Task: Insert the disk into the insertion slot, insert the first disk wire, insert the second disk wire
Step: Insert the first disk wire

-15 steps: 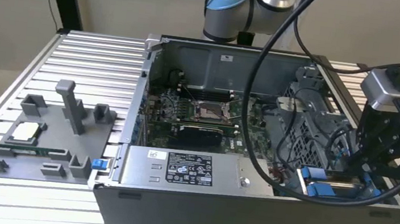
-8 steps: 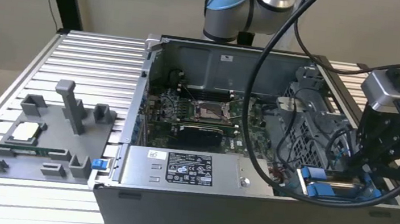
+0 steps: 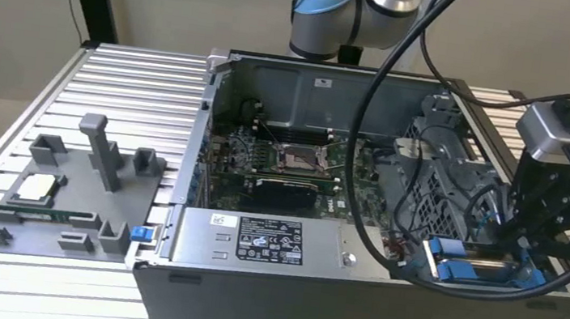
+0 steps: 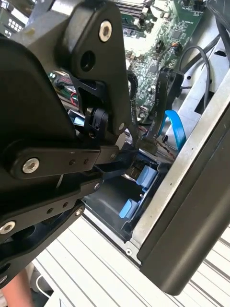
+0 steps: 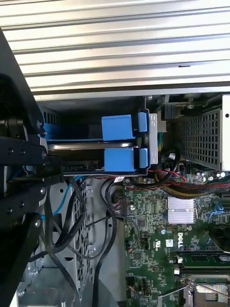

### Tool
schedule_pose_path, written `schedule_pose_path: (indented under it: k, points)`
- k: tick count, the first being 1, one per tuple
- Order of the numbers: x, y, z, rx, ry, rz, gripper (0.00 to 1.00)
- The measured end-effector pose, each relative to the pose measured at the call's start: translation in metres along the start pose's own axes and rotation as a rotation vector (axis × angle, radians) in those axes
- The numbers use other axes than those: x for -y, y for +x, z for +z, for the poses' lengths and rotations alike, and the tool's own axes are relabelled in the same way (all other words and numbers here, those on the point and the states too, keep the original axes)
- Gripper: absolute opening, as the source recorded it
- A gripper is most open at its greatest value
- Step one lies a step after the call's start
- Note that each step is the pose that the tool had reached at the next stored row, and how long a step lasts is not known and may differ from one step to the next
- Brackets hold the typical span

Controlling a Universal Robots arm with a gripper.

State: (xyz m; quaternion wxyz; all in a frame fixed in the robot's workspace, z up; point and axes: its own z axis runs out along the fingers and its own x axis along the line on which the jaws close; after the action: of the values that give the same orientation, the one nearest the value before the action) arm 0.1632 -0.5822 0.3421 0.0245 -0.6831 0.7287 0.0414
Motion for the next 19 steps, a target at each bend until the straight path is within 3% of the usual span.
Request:
schedule_pose_path:
  k: [19]
  points:
    - [-0.0009, -0.0012, 0.004, 0.0041, -0.0002, 0.001, 0.0]
